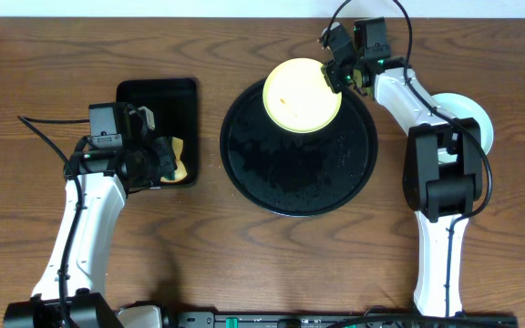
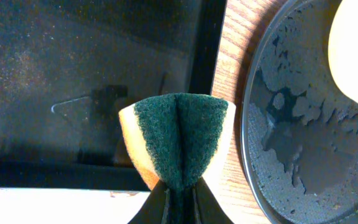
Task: Clean dirty plates on tray and stack at the side
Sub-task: 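Release the plate and move the right gripper to the yellow plate rim, then grasp the yellow plate rim with the right gripper and tilt it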
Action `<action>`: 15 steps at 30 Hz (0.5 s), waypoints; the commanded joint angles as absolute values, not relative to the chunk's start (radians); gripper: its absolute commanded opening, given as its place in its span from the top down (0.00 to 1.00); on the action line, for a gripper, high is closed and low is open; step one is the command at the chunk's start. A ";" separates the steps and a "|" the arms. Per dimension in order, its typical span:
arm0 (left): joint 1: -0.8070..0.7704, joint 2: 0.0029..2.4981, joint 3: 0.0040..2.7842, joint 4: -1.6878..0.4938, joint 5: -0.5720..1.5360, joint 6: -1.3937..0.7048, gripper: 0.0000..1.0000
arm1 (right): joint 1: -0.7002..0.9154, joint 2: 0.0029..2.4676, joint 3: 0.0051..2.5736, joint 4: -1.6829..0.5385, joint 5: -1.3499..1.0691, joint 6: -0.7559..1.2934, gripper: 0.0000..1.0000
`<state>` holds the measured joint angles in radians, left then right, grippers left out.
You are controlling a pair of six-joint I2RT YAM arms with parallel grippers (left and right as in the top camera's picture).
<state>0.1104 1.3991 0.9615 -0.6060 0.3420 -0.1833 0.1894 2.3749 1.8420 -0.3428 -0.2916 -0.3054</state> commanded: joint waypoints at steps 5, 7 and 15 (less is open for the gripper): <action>0.114 1.397 0.968 -0.609 0.350 -0.176 0.92 | 0.171 2.363 1.850 -0.355 -0.286 -0.275 0.99; 0.114 1.397 0.968 -0.609 0.350 -0.176 0.92 | 0.168 2.324 1.850 -0.364 -0.255 -0.229 0.99; 0.114 1.397 0.968 -0.609 0.351 -0.177 0.92 | 0.133 2.059 1.850 -0.728 -0.088 0.063 0.99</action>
<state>0.1104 1.3991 0.9615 -0.6064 0.3416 -0.1833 0.1558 2.2017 1.8381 -0.6559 -0.2100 -0.1177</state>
